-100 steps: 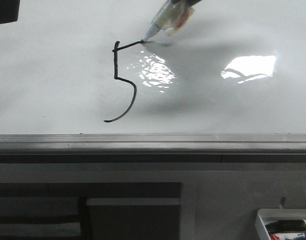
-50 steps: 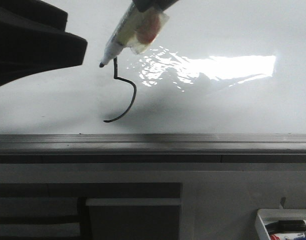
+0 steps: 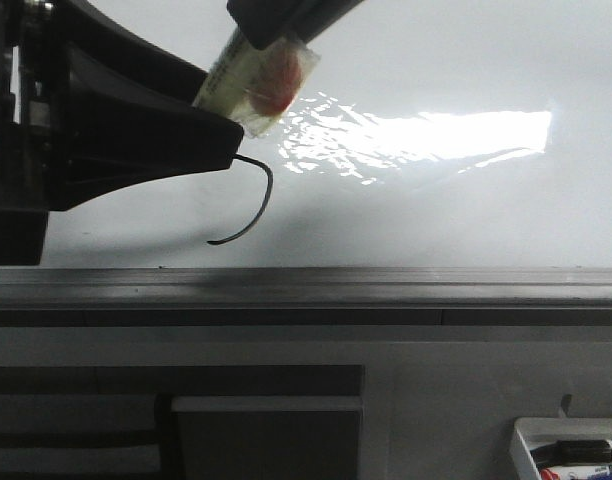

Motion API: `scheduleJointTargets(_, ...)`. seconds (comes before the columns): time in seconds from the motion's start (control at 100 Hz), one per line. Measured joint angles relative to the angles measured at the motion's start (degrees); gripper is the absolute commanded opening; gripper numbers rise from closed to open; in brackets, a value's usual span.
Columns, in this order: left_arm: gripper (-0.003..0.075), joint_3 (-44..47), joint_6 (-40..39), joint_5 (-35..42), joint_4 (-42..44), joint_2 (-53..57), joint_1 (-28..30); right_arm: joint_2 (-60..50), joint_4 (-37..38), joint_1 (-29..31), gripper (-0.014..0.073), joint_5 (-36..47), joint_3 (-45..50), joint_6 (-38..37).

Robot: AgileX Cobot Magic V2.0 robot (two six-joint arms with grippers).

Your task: Write number 5 on whiteboard

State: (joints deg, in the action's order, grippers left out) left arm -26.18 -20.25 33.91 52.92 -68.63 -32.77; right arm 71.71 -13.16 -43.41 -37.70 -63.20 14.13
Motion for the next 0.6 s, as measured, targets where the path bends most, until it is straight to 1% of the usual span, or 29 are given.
scheduleJointTargets(0.01,0.0096,0.0,0.0,0.0,0.0,0.0,0.0,0.0,0.0,0.0,-0.0061,0.0,0.0,0.0)
scheduleJointTargets(0.02,0.0047,0.0,0.0,0.1,0.3,0.0,0.0,0.0,0.0,0.0,-0.0061,0.0,0.0,0.0)
scheduleJointTargets(0.03,0.0047,0.0,0.0,0.1,0.4,-0.1,0.0,0.0,0.1,0.0,-0.0061,0.0,0.0,0.0)
scheduleJointTargets(0.04,0.0015,0.0,0.0,0.1,0.6,-0.1,0.0,0.0,0.1,0.0,-0.0061,0.0,0.0,0.0)
scheduleJointTargets(0.06,-0.0023,0.0,0.0,0.1,0.9,-0.3,-0.1,0.0,0.1,0.0,-0.0061,0.0,0.0,0.0)
scheduleJointTargets(0.22,-0.0020,-0.1,0.4,0.8,2.9,-0.8,-0.3,0.0,0.2,0.0,-0.0061,-0.5,0.0,0.0)
scheduleJointTargets(0.45,-0.0020,-0.1,0.4,0.9,3.1,-0.8,-0.5,0.0,0.2,0.0,-0.0054,-0.6,0.0,0.0)
scheduleJointTargets(0.5,-0.0020,-0.1,0.4,0.9,3.1,-0.8,-0.5,0.0,0.2,0.0,-0.0004,-0.6,0.0,0.0)
scheduleJointTargets(0.52,-0.0020,-0.1,0.3,0.9,3.1,-0.8,-0.5,0.0,0.2,0.0,0.0034,-0.6,0.0,0.0)
scheduleJointTargets(0.54,-0.0020,-0.1,-0.1,0.9,3.1,-0.8,-0.5,0.0,0.2,0.0,0.0083,-0.5,0.0,0.0)
scheduleJointTargets(0.55,-0.0020,-0.1,-0.3,0.9,3.1,-0.8,-0.5,0.0,0.2,0.0,0.0121,-0.4,0.0,0.0)
scheduleJointTargets(0.57,-0.0020,-0.1,-0.9,0.9,3.1,-0.8,-0.5,0.0,0.4,0.0,0.0161,-0.2,0.0,0.0)
scheduleJointTargets(0.6,-0.0020,-0.1,-1.7,0.9,3.1,-0.8,-0.5,0.0,0.7,0.0,0.0272,0.2,0.0,0.0)
